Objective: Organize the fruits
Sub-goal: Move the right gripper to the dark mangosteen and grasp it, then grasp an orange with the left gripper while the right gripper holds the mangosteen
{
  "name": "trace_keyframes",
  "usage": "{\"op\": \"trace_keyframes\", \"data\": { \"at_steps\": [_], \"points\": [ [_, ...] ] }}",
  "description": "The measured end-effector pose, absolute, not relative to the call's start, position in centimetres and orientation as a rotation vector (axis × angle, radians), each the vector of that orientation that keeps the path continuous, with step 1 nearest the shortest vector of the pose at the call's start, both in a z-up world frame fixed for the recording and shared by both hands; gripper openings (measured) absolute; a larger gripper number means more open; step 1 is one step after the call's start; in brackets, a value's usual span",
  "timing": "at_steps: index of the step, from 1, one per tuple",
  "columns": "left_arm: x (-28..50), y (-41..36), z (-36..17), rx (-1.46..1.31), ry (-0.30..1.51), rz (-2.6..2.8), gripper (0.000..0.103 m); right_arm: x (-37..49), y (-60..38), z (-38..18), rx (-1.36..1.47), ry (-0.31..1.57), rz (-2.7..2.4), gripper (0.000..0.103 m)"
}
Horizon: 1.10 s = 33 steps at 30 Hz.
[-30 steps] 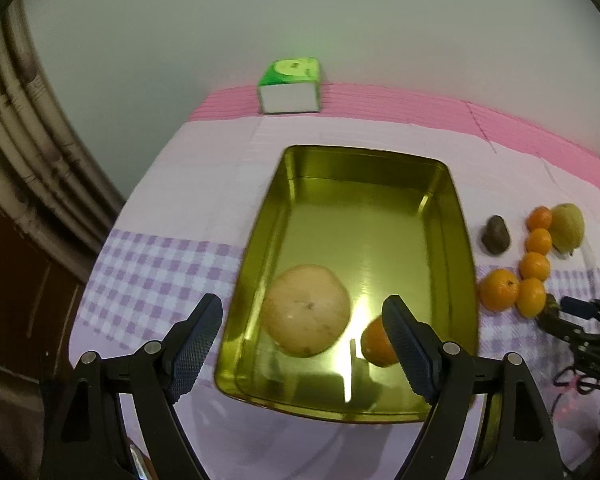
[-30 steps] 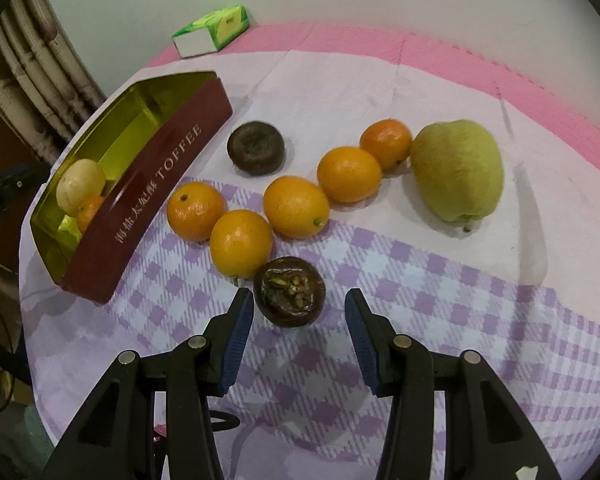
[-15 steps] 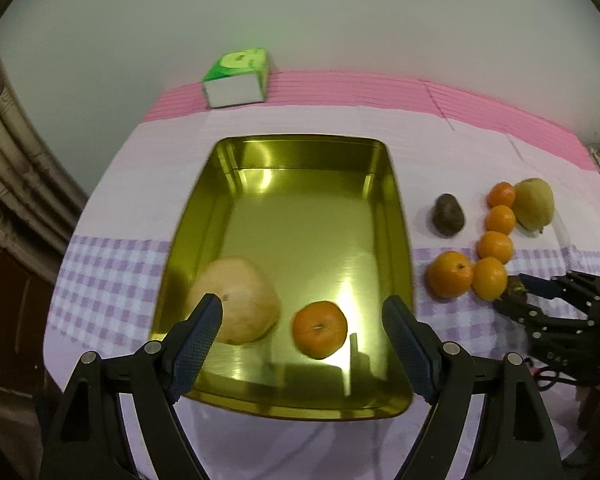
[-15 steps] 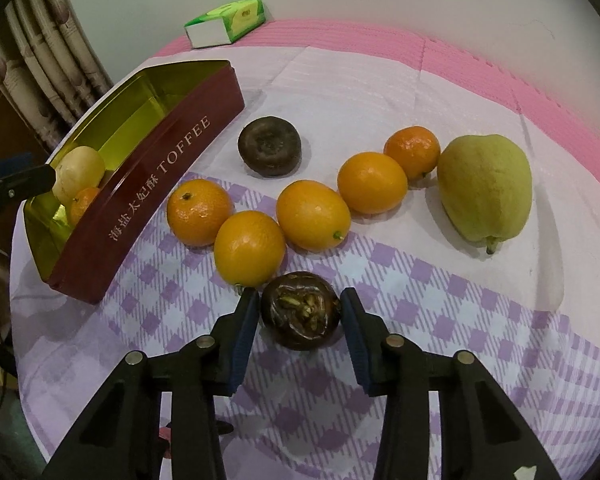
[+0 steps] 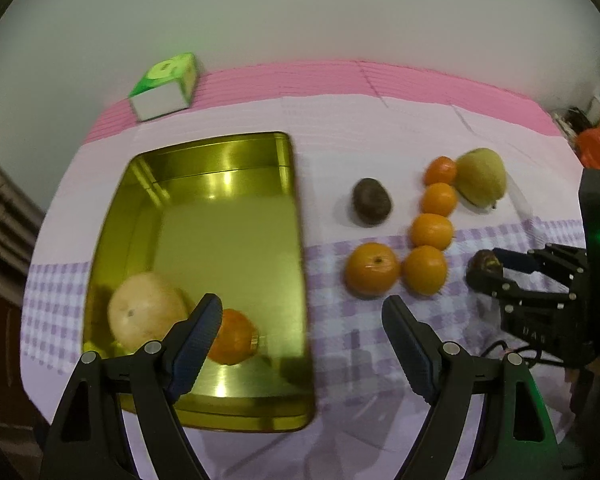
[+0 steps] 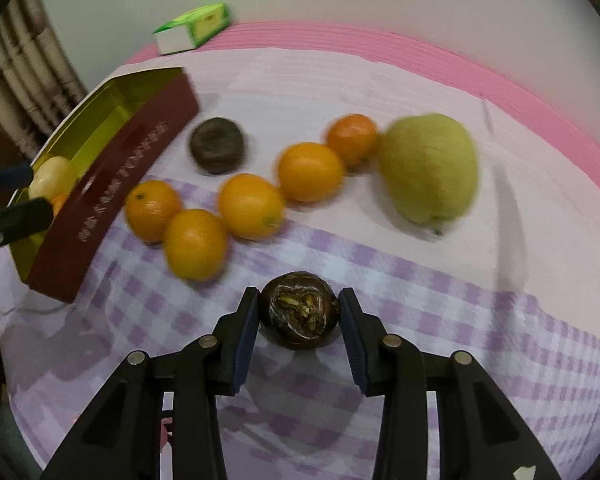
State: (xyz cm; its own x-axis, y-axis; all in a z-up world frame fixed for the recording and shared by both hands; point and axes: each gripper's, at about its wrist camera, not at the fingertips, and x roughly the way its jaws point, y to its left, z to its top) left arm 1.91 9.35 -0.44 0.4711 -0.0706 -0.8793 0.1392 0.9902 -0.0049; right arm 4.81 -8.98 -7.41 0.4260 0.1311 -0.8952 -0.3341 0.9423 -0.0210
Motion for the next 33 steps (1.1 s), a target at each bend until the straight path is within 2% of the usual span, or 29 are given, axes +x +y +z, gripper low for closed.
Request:
{"op": "trace_keyframes", "data": {
  "at_steps": [7, 9, 11, 23, 33],
  "points": [
    [2.5, 6.8, -0.6, 0.129, 1.066, -0.204, 0.080, 5.0, -11.9, -7.3, -0.155, 1.110, 0.230, 0.037],
    [2.7, 6.3, -0.7, 0.140, 1.074, -0.224, 0.072, 5.1, -12.1, -7.3, -0.134, 1.111, 0.229, 0.037],
    [3.1, 5.8, -1.0, 0.143, 1.089, -0.243, 0.068, 5.1, -12.0, -7.3, -0.136, 1.105, 0.226, 0.037],
    [4.6, 4.0, -2.7, 0.206, 1.135, -0.304, 0.056, 5.2, -12.5, -7.2, -0.101, 1.104, 0.229, 0.037],
    [5.7, 3.2, -4.2, 0.251, 1.171, -0.325, 0.049, 5.2, -12.6, -7.2, -0.089, 1.107, 0.231, 0.037]
  ]
}}
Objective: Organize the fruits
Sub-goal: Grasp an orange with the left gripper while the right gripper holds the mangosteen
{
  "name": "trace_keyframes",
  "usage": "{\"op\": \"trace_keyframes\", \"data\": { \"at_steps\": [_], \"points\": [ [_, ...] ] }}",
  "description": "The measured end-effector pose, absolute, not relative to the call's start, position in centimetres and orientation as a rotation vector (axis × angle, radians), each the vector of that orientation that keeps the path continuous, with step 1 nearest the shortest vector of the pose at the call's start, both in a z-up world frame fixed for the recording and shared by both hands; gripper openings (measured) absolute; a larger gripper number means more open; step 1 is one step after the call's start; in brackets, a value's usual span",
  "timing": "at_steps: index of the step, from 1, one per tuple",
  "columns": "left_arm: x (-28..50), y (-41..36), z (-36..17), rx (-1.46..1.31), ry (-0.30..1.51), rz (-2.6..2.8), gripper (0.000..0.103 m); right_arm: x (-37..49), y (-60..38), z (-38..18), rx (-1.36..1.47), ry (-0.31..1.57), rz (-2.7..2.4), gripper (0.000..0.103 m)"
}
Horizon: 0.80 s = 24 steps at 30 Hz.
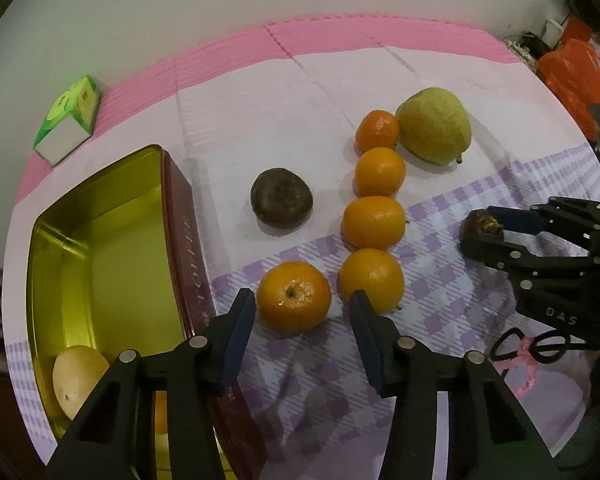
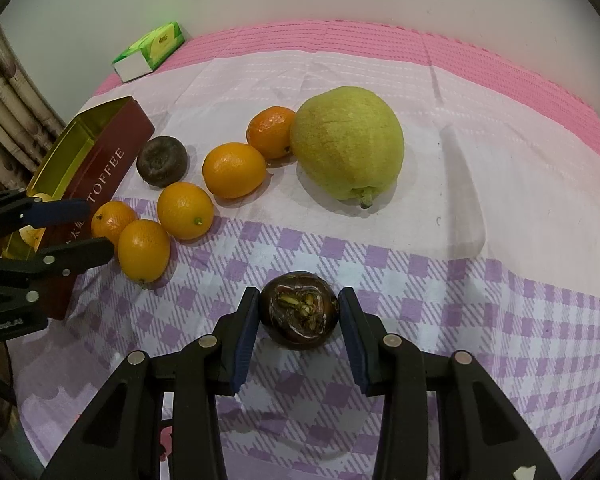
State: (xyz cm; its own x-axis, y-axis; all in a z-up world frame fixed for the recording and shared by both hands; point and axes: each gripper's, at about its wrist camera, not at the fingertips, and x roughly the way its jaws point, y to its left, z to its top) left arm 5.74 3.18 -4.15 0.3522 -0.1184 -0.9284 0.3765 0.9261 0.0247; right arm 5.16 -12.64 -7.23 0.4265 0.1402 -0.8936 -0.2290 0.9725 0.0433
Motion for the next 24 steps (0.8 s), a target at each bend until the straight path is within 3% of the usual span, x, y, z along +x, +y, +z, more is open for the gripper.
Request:
{"op": "trace_keyframes", "data": {
  "at_steps": [24],
  "points": [
    [7.2, 3.7, -5.6, 0.217, 1.210, -0.310, 0.044, 5.2, -12.7, -7.1, -0.086, 1.107, 0.233, 0.038]
  ]
}}
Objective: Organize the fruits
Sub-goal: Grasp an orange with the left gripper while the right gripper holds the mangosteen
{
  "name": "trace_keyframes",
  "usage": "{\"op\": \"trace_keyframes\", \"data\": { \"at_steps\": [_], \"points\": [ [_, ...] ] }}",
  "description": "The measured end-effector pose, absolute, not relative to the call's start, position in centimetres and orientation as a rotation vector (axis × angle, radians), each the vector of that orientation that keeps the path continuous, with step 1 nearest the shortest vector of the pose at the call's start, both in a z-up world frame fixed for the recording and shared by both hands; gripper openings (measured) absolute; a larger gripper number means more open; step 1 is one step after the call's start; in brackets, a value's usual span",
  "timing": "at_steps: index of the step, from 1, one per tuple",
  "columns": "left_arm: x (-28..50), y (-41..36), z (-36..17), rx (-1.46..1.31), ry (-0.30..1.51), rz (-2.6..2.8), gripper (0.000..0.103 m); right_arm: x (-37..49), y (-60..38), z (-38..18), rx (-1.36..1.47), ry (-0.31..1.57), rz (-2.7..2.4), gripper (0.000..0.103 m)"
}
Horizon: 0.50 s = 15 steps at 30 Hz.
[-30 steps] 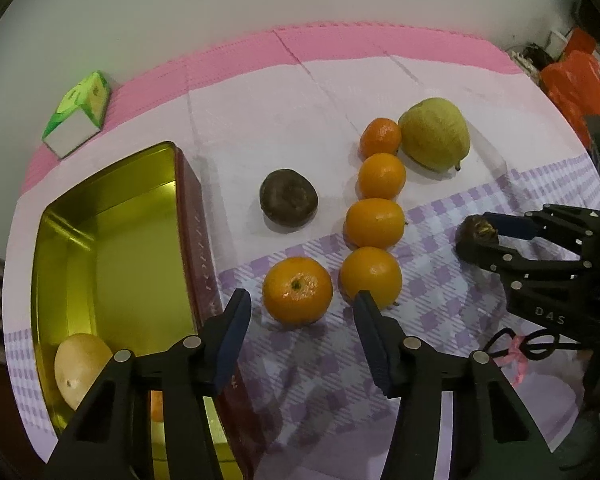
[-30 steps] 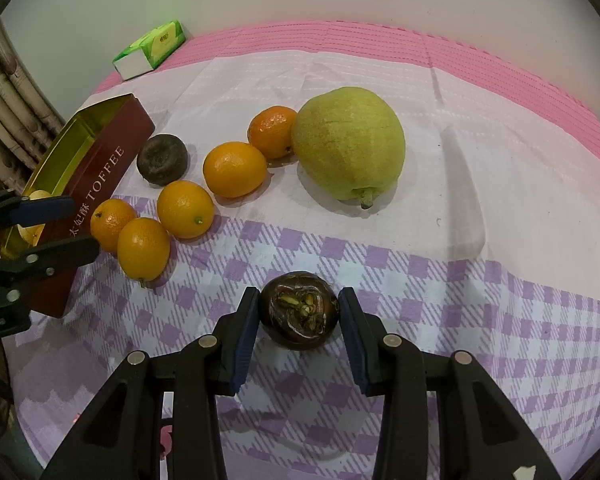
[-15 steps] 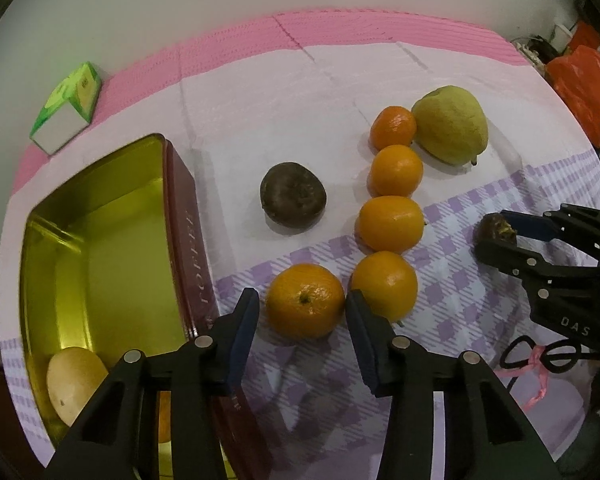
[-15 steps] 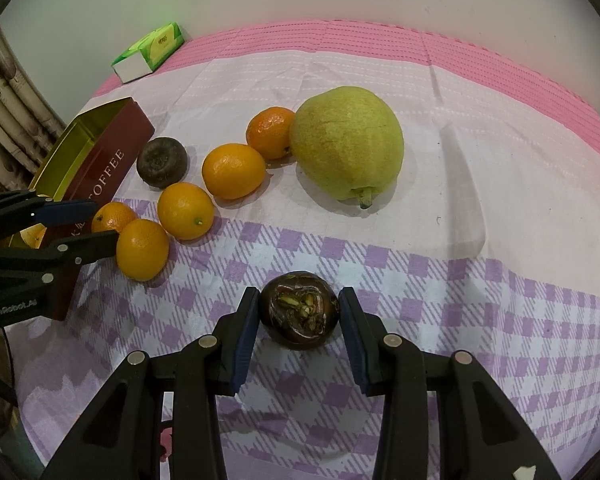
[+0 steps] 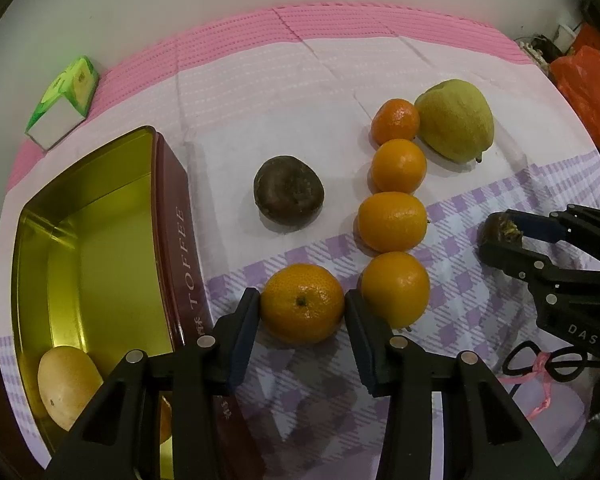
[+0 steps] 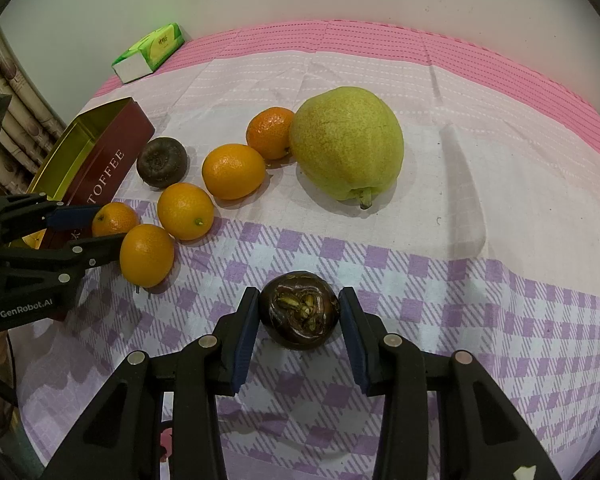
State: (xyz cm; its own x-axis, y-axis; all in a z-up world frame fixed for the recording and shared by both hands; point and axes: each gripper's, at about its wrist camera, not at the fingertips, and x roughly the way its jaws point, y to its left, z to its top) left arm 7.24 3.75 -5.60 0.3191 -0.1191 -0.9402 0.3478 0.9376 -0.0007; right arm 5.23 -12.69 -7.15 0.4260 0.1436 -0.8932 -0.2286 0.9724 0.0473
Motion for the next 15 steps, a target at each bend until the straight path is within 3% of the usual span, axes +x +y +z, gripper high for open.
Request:
{"op": "trace_keyframes", "data": {
  "at_steps": [15],
  "points": [
    [6.0, 3.7, -4.5, 0.193, 1.187, -0.293, 0.044, 5.3, -12.6, -7.1, -0.098, 1.103, 0.231, 0.038]
  ]
}}
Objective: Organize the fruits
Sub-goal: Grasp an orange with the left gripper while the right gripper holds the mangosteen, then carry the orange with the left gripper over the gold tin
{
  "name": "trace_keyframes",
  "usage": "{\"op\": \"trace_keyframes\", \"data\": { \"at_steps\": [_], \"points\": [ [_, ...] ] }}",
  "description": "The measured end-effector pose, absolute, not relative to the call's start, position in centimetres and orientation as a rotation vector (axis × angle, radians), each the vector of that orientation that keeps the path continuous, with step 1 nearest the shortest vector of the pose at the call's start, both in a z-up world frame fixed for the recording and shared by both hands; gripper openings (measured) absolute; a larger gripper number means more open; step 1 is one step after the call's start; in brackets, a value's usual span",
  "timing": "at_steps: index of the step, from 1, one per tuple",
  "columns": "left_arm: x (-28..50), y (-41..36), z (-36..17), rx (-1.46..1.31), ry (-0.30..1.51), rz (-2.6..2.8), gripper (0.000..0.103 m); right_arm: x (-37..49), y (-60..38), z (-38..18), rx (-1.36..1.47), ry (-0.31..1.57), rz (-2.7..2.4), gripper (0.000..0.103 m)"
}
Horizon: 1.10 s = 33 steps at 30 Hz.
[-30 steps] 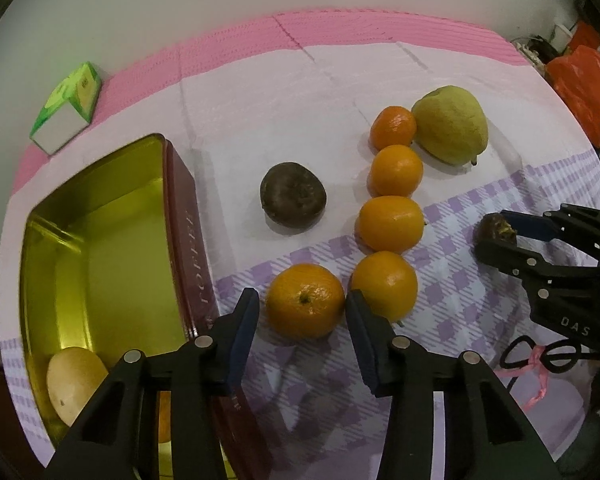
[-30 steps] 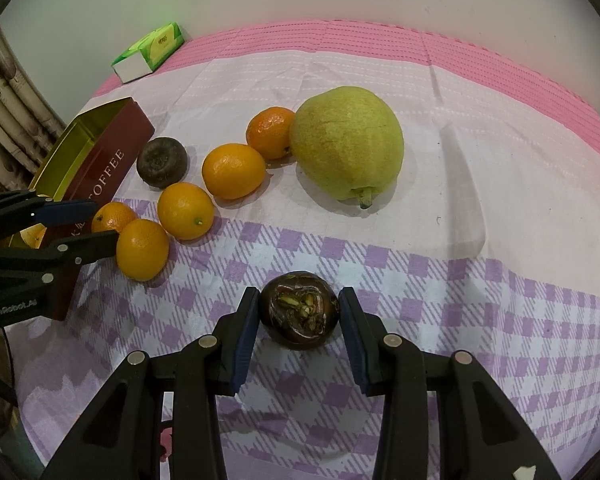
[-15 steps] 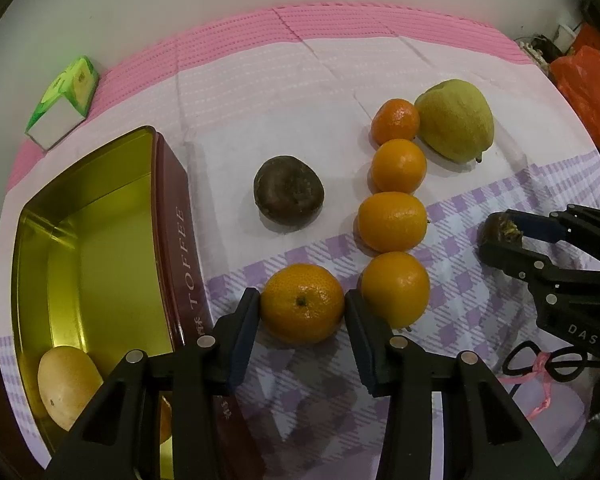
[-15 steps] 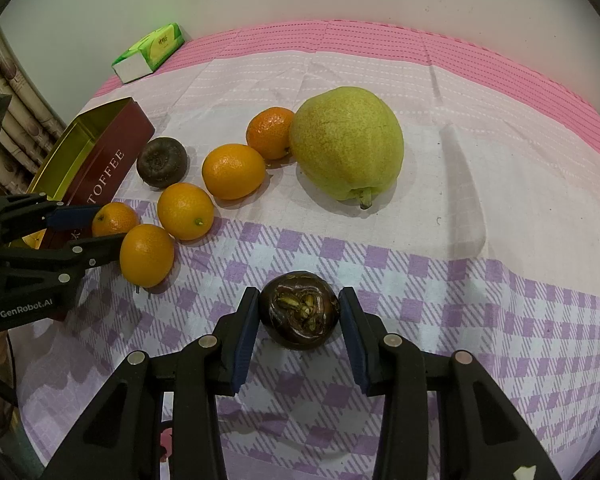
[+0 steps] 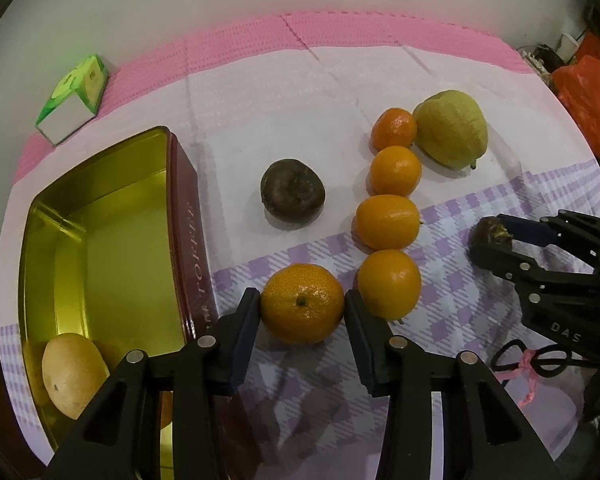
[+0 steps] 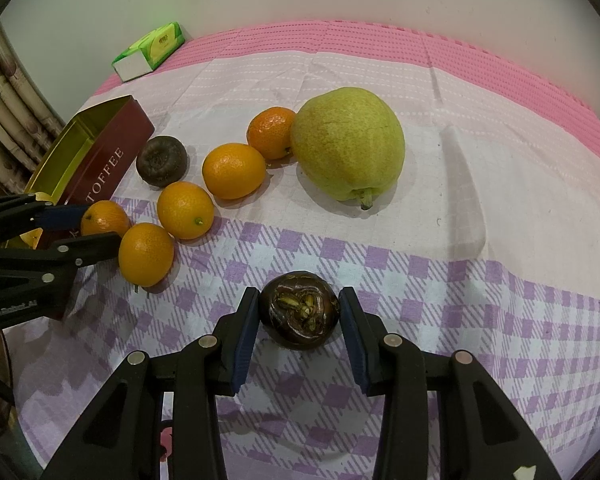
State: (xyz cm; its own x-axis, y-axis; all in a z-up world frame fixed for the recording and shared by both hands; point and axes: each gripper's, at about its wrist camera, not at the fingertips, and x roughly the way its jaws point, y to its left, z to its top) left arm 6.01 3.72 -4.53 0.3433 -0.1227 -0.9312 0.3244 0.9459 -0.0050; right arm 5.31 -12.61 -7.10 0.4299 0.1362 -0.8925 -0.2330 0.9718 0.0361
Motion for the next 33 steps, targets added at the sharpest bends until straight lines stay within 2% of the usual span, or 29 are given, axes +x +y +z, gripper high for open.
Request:
{"op": "trace_keyframes", "data": {
  "at_steps": [10, 17, 33],
  "points": [
    [5.5, 5.2, -1.4, 0.147, 1.123, -0.279, 0.044, 5.2, -12.4, -7.2, -0.104, 1.099, 0.229, 0.038],
    [6.7, 8.9, 0.3, 0.094, 1.080, -0.191, 0.044, 5.2, -12.4, -7.2, -0.104, 1.099, 0.229, 0.038],
    [10.6, 18.5, -3.3, -0.035, 1.160, 0.049, 0.044, 5.3, -12.2, -7.2, -0.114, 1.094, 0.221, 0.038]
  ]
}}
